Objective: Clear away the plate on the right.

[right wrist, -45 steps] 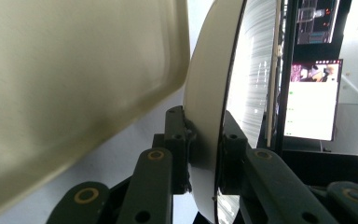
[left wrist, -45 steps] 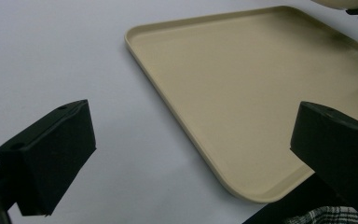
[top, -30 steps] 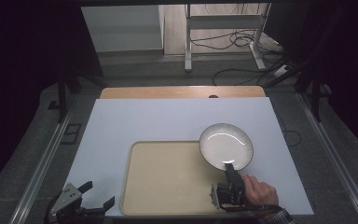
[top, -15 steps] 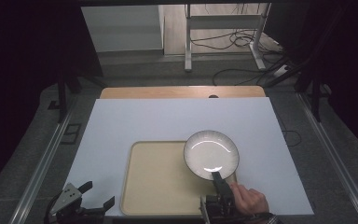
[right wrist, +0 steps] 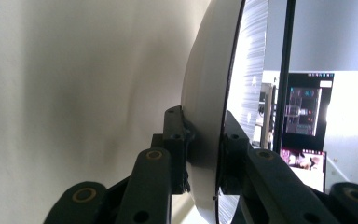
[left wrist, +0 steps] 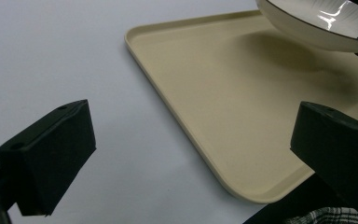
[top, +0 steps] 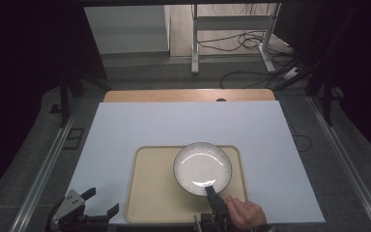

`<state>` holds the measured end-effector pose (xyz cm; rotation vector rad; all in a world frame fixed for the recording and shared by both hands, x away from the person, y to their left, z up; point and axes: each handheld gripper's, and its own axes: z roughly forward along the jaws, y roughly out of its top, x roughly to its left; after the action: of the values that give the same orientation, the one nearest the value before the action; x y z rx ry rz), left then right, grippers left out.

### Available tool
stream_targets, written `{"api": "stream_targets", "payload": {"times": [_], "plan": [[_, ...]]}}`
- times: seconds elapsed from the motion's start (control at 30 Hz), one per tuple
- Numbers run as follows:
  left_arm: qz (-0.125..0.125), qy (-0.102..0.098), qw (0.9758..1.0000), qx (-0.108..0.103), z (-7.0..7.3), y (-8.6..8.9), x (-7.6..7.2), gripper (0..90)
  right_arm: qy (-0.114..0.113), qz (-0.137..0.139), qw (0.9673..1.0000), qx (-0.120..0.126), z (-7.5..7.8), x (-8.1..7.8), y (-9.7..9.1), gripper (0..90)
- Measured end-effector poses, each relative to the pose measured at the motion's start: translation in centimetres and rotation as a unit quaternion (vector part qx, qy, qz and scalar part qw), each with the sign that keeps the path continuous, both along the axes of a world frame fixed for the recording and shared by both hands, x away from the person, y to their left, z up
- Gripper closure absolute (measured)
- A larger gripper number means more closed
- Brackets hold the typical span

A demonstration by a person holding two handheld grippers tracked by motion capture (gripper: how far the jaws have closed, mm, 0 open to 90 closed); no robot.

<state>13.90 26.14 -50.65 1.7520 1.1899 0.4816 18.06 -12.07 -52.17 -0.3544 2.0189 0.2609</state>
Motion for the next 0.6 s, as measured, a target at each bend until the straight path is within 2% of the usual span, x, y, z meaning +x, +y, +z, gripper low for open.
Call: {"api": "stream_targets", "payload": {"times": [0.03,0.13,0.47,0.6], "plan": [[0.000,0.000,1.0000,0.000,0.0,0.0,0.0,0.0,-0.021,-0.013,0.9997,-0.006,0.0,-0.5,0.3,77.5],[0.000,0.000,1.0000,0.000,0.0,0.0,0.0,0.0,-0.021,-0.003,0.9997,-0.010,-0.1,-0.6,0.7,77.4],[-0.001,0.000,1.0000,0.001,0.0,0.0,0.0,0.0,-0.006,0.019,0.9996,-0.020,-1.2,-1.0,2.5,77.3],[-0.001,0.000,1.0000,0.002,0.0,0.0,0.0,0.0,0.001,0.021,0.9992,-0.034,-1.8,-0.9,2.9,77.3]]}}
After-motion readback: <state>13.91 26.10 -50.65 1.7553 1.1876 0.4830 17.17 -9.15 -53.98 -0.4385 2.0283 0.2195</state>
